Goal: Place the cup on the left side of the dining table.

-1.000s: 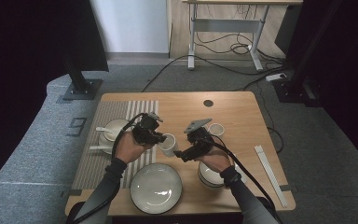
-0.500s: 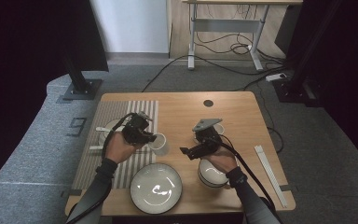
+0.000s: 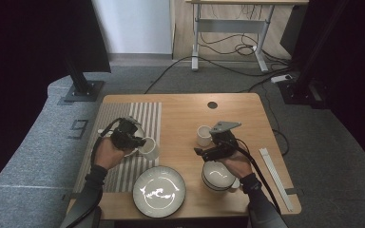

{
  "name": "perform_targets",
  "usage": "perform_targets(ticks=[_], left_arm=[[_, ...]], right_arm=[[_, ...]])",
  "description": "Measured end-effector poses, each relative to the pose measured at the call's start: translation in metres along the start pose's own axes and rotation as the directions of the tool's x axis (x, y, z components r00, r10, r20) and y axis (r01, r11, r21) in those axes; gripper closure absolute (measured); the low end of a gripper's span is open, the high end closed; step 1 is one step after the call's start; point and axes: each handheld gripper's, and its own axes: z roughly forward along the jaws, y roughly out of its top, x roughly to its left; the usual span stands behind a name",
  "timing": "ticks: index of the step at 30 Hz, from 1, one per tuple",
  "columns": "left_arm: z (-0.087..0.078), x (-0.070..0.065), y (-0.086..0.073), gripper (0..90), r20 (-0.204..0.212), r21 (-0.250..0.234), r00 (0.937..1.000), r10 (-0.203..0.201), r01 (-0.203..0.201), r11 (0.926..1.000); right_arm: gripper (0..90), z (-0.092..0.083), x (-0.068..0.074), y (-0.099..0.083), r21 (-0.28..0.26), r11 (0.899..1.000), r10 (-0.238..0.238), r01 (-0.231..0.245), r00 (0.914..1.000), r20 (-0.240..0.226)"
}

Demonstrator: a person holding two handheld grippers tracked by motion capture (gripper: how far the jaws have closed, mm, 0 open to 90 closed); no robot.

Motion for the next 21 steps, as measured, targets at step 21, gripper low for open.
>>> perform_targets(ticks=[21], left_arm=[[0.011,0.015,-0.043,82.9,-0.037,0.050,0.9983,-0.045,0.047,0.9976]], right_arm=[[10.9,-0.028,-0.026,-0.025,-0.042,0.996,0.084,-0.082,0.9952,0.049]])
